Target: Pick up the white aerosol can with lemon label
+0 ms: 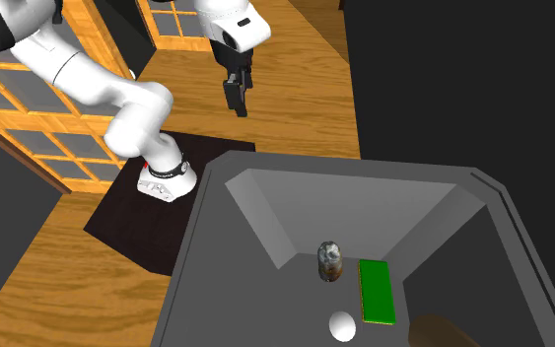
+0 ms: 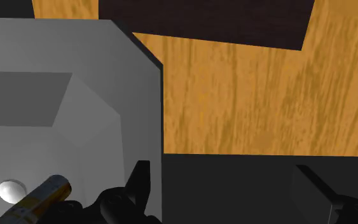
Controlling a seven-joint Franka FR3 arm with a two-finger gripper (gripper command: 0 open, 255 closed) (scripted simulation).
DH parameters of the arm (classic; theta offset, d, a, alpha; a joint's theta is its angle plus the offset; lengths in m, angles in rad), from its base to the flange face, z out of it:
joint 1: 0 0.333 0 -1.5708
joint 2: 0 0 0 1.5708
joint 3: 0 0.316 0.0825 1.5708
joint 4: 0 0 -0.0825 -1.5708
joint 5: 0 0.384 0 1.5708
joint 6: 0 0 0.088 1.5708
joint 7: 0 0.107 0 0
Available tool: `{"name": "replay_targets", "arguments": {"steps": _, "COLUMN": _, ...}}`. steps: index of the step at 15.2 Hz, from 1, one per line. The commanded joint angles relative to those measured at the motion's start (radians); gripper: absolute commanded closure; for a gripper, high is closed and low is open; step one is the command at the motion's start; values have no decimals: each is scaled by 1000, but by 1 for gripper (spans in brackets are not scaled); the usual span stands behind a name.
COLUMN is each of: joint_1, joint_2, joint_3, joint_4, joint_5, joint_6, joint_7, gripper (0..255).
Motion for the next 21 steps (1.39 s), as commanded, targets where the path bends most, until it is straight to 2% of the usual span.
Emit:
{"name": "replay_targets", "arguments": {"steps": 1, "joint_1": 0, "joint_2": 0, "joint_3": 0, "joint_4": 0, "joint_5": 0, "joint_6": 0, "joint_7": 0, "gripper": 0}}
{"name": "replay_targets", "arguments": {"steps": 7, "joint_1": -17, "joint_2": 156, "joint_3": -123, "joint_4": 57, "joint_5": -3, "joint_6": 112, "joint_7": -109, "gripper": 0}}
{"name": "replay_targets", "arguments": {"steps": 12, "joint_1": -20, "joint_2": 308, "joint_3": -224, "joint_4": 139, "joint_5": 28, "joint_6": 186, "joint_7": -209, "gripper": 0}}
{"name": "replay_targets", "arguments": {"steps": 17, "joint_1": -17, "joint_2": 481, "joint_3": -323, "joint_4": 253, "joint_5": 101, "joint_6": 232, "joint_7": -321, "gripper": 0}}
{"name": "replay_targets", "arguments": {"steps": 21, "joint_1": -22, "joint_2": 637, "joint_3": -396, "joint_4": 370, "joint_5": 192, "joint_6": 243, "joint_7": -420, "gripper": 0}}
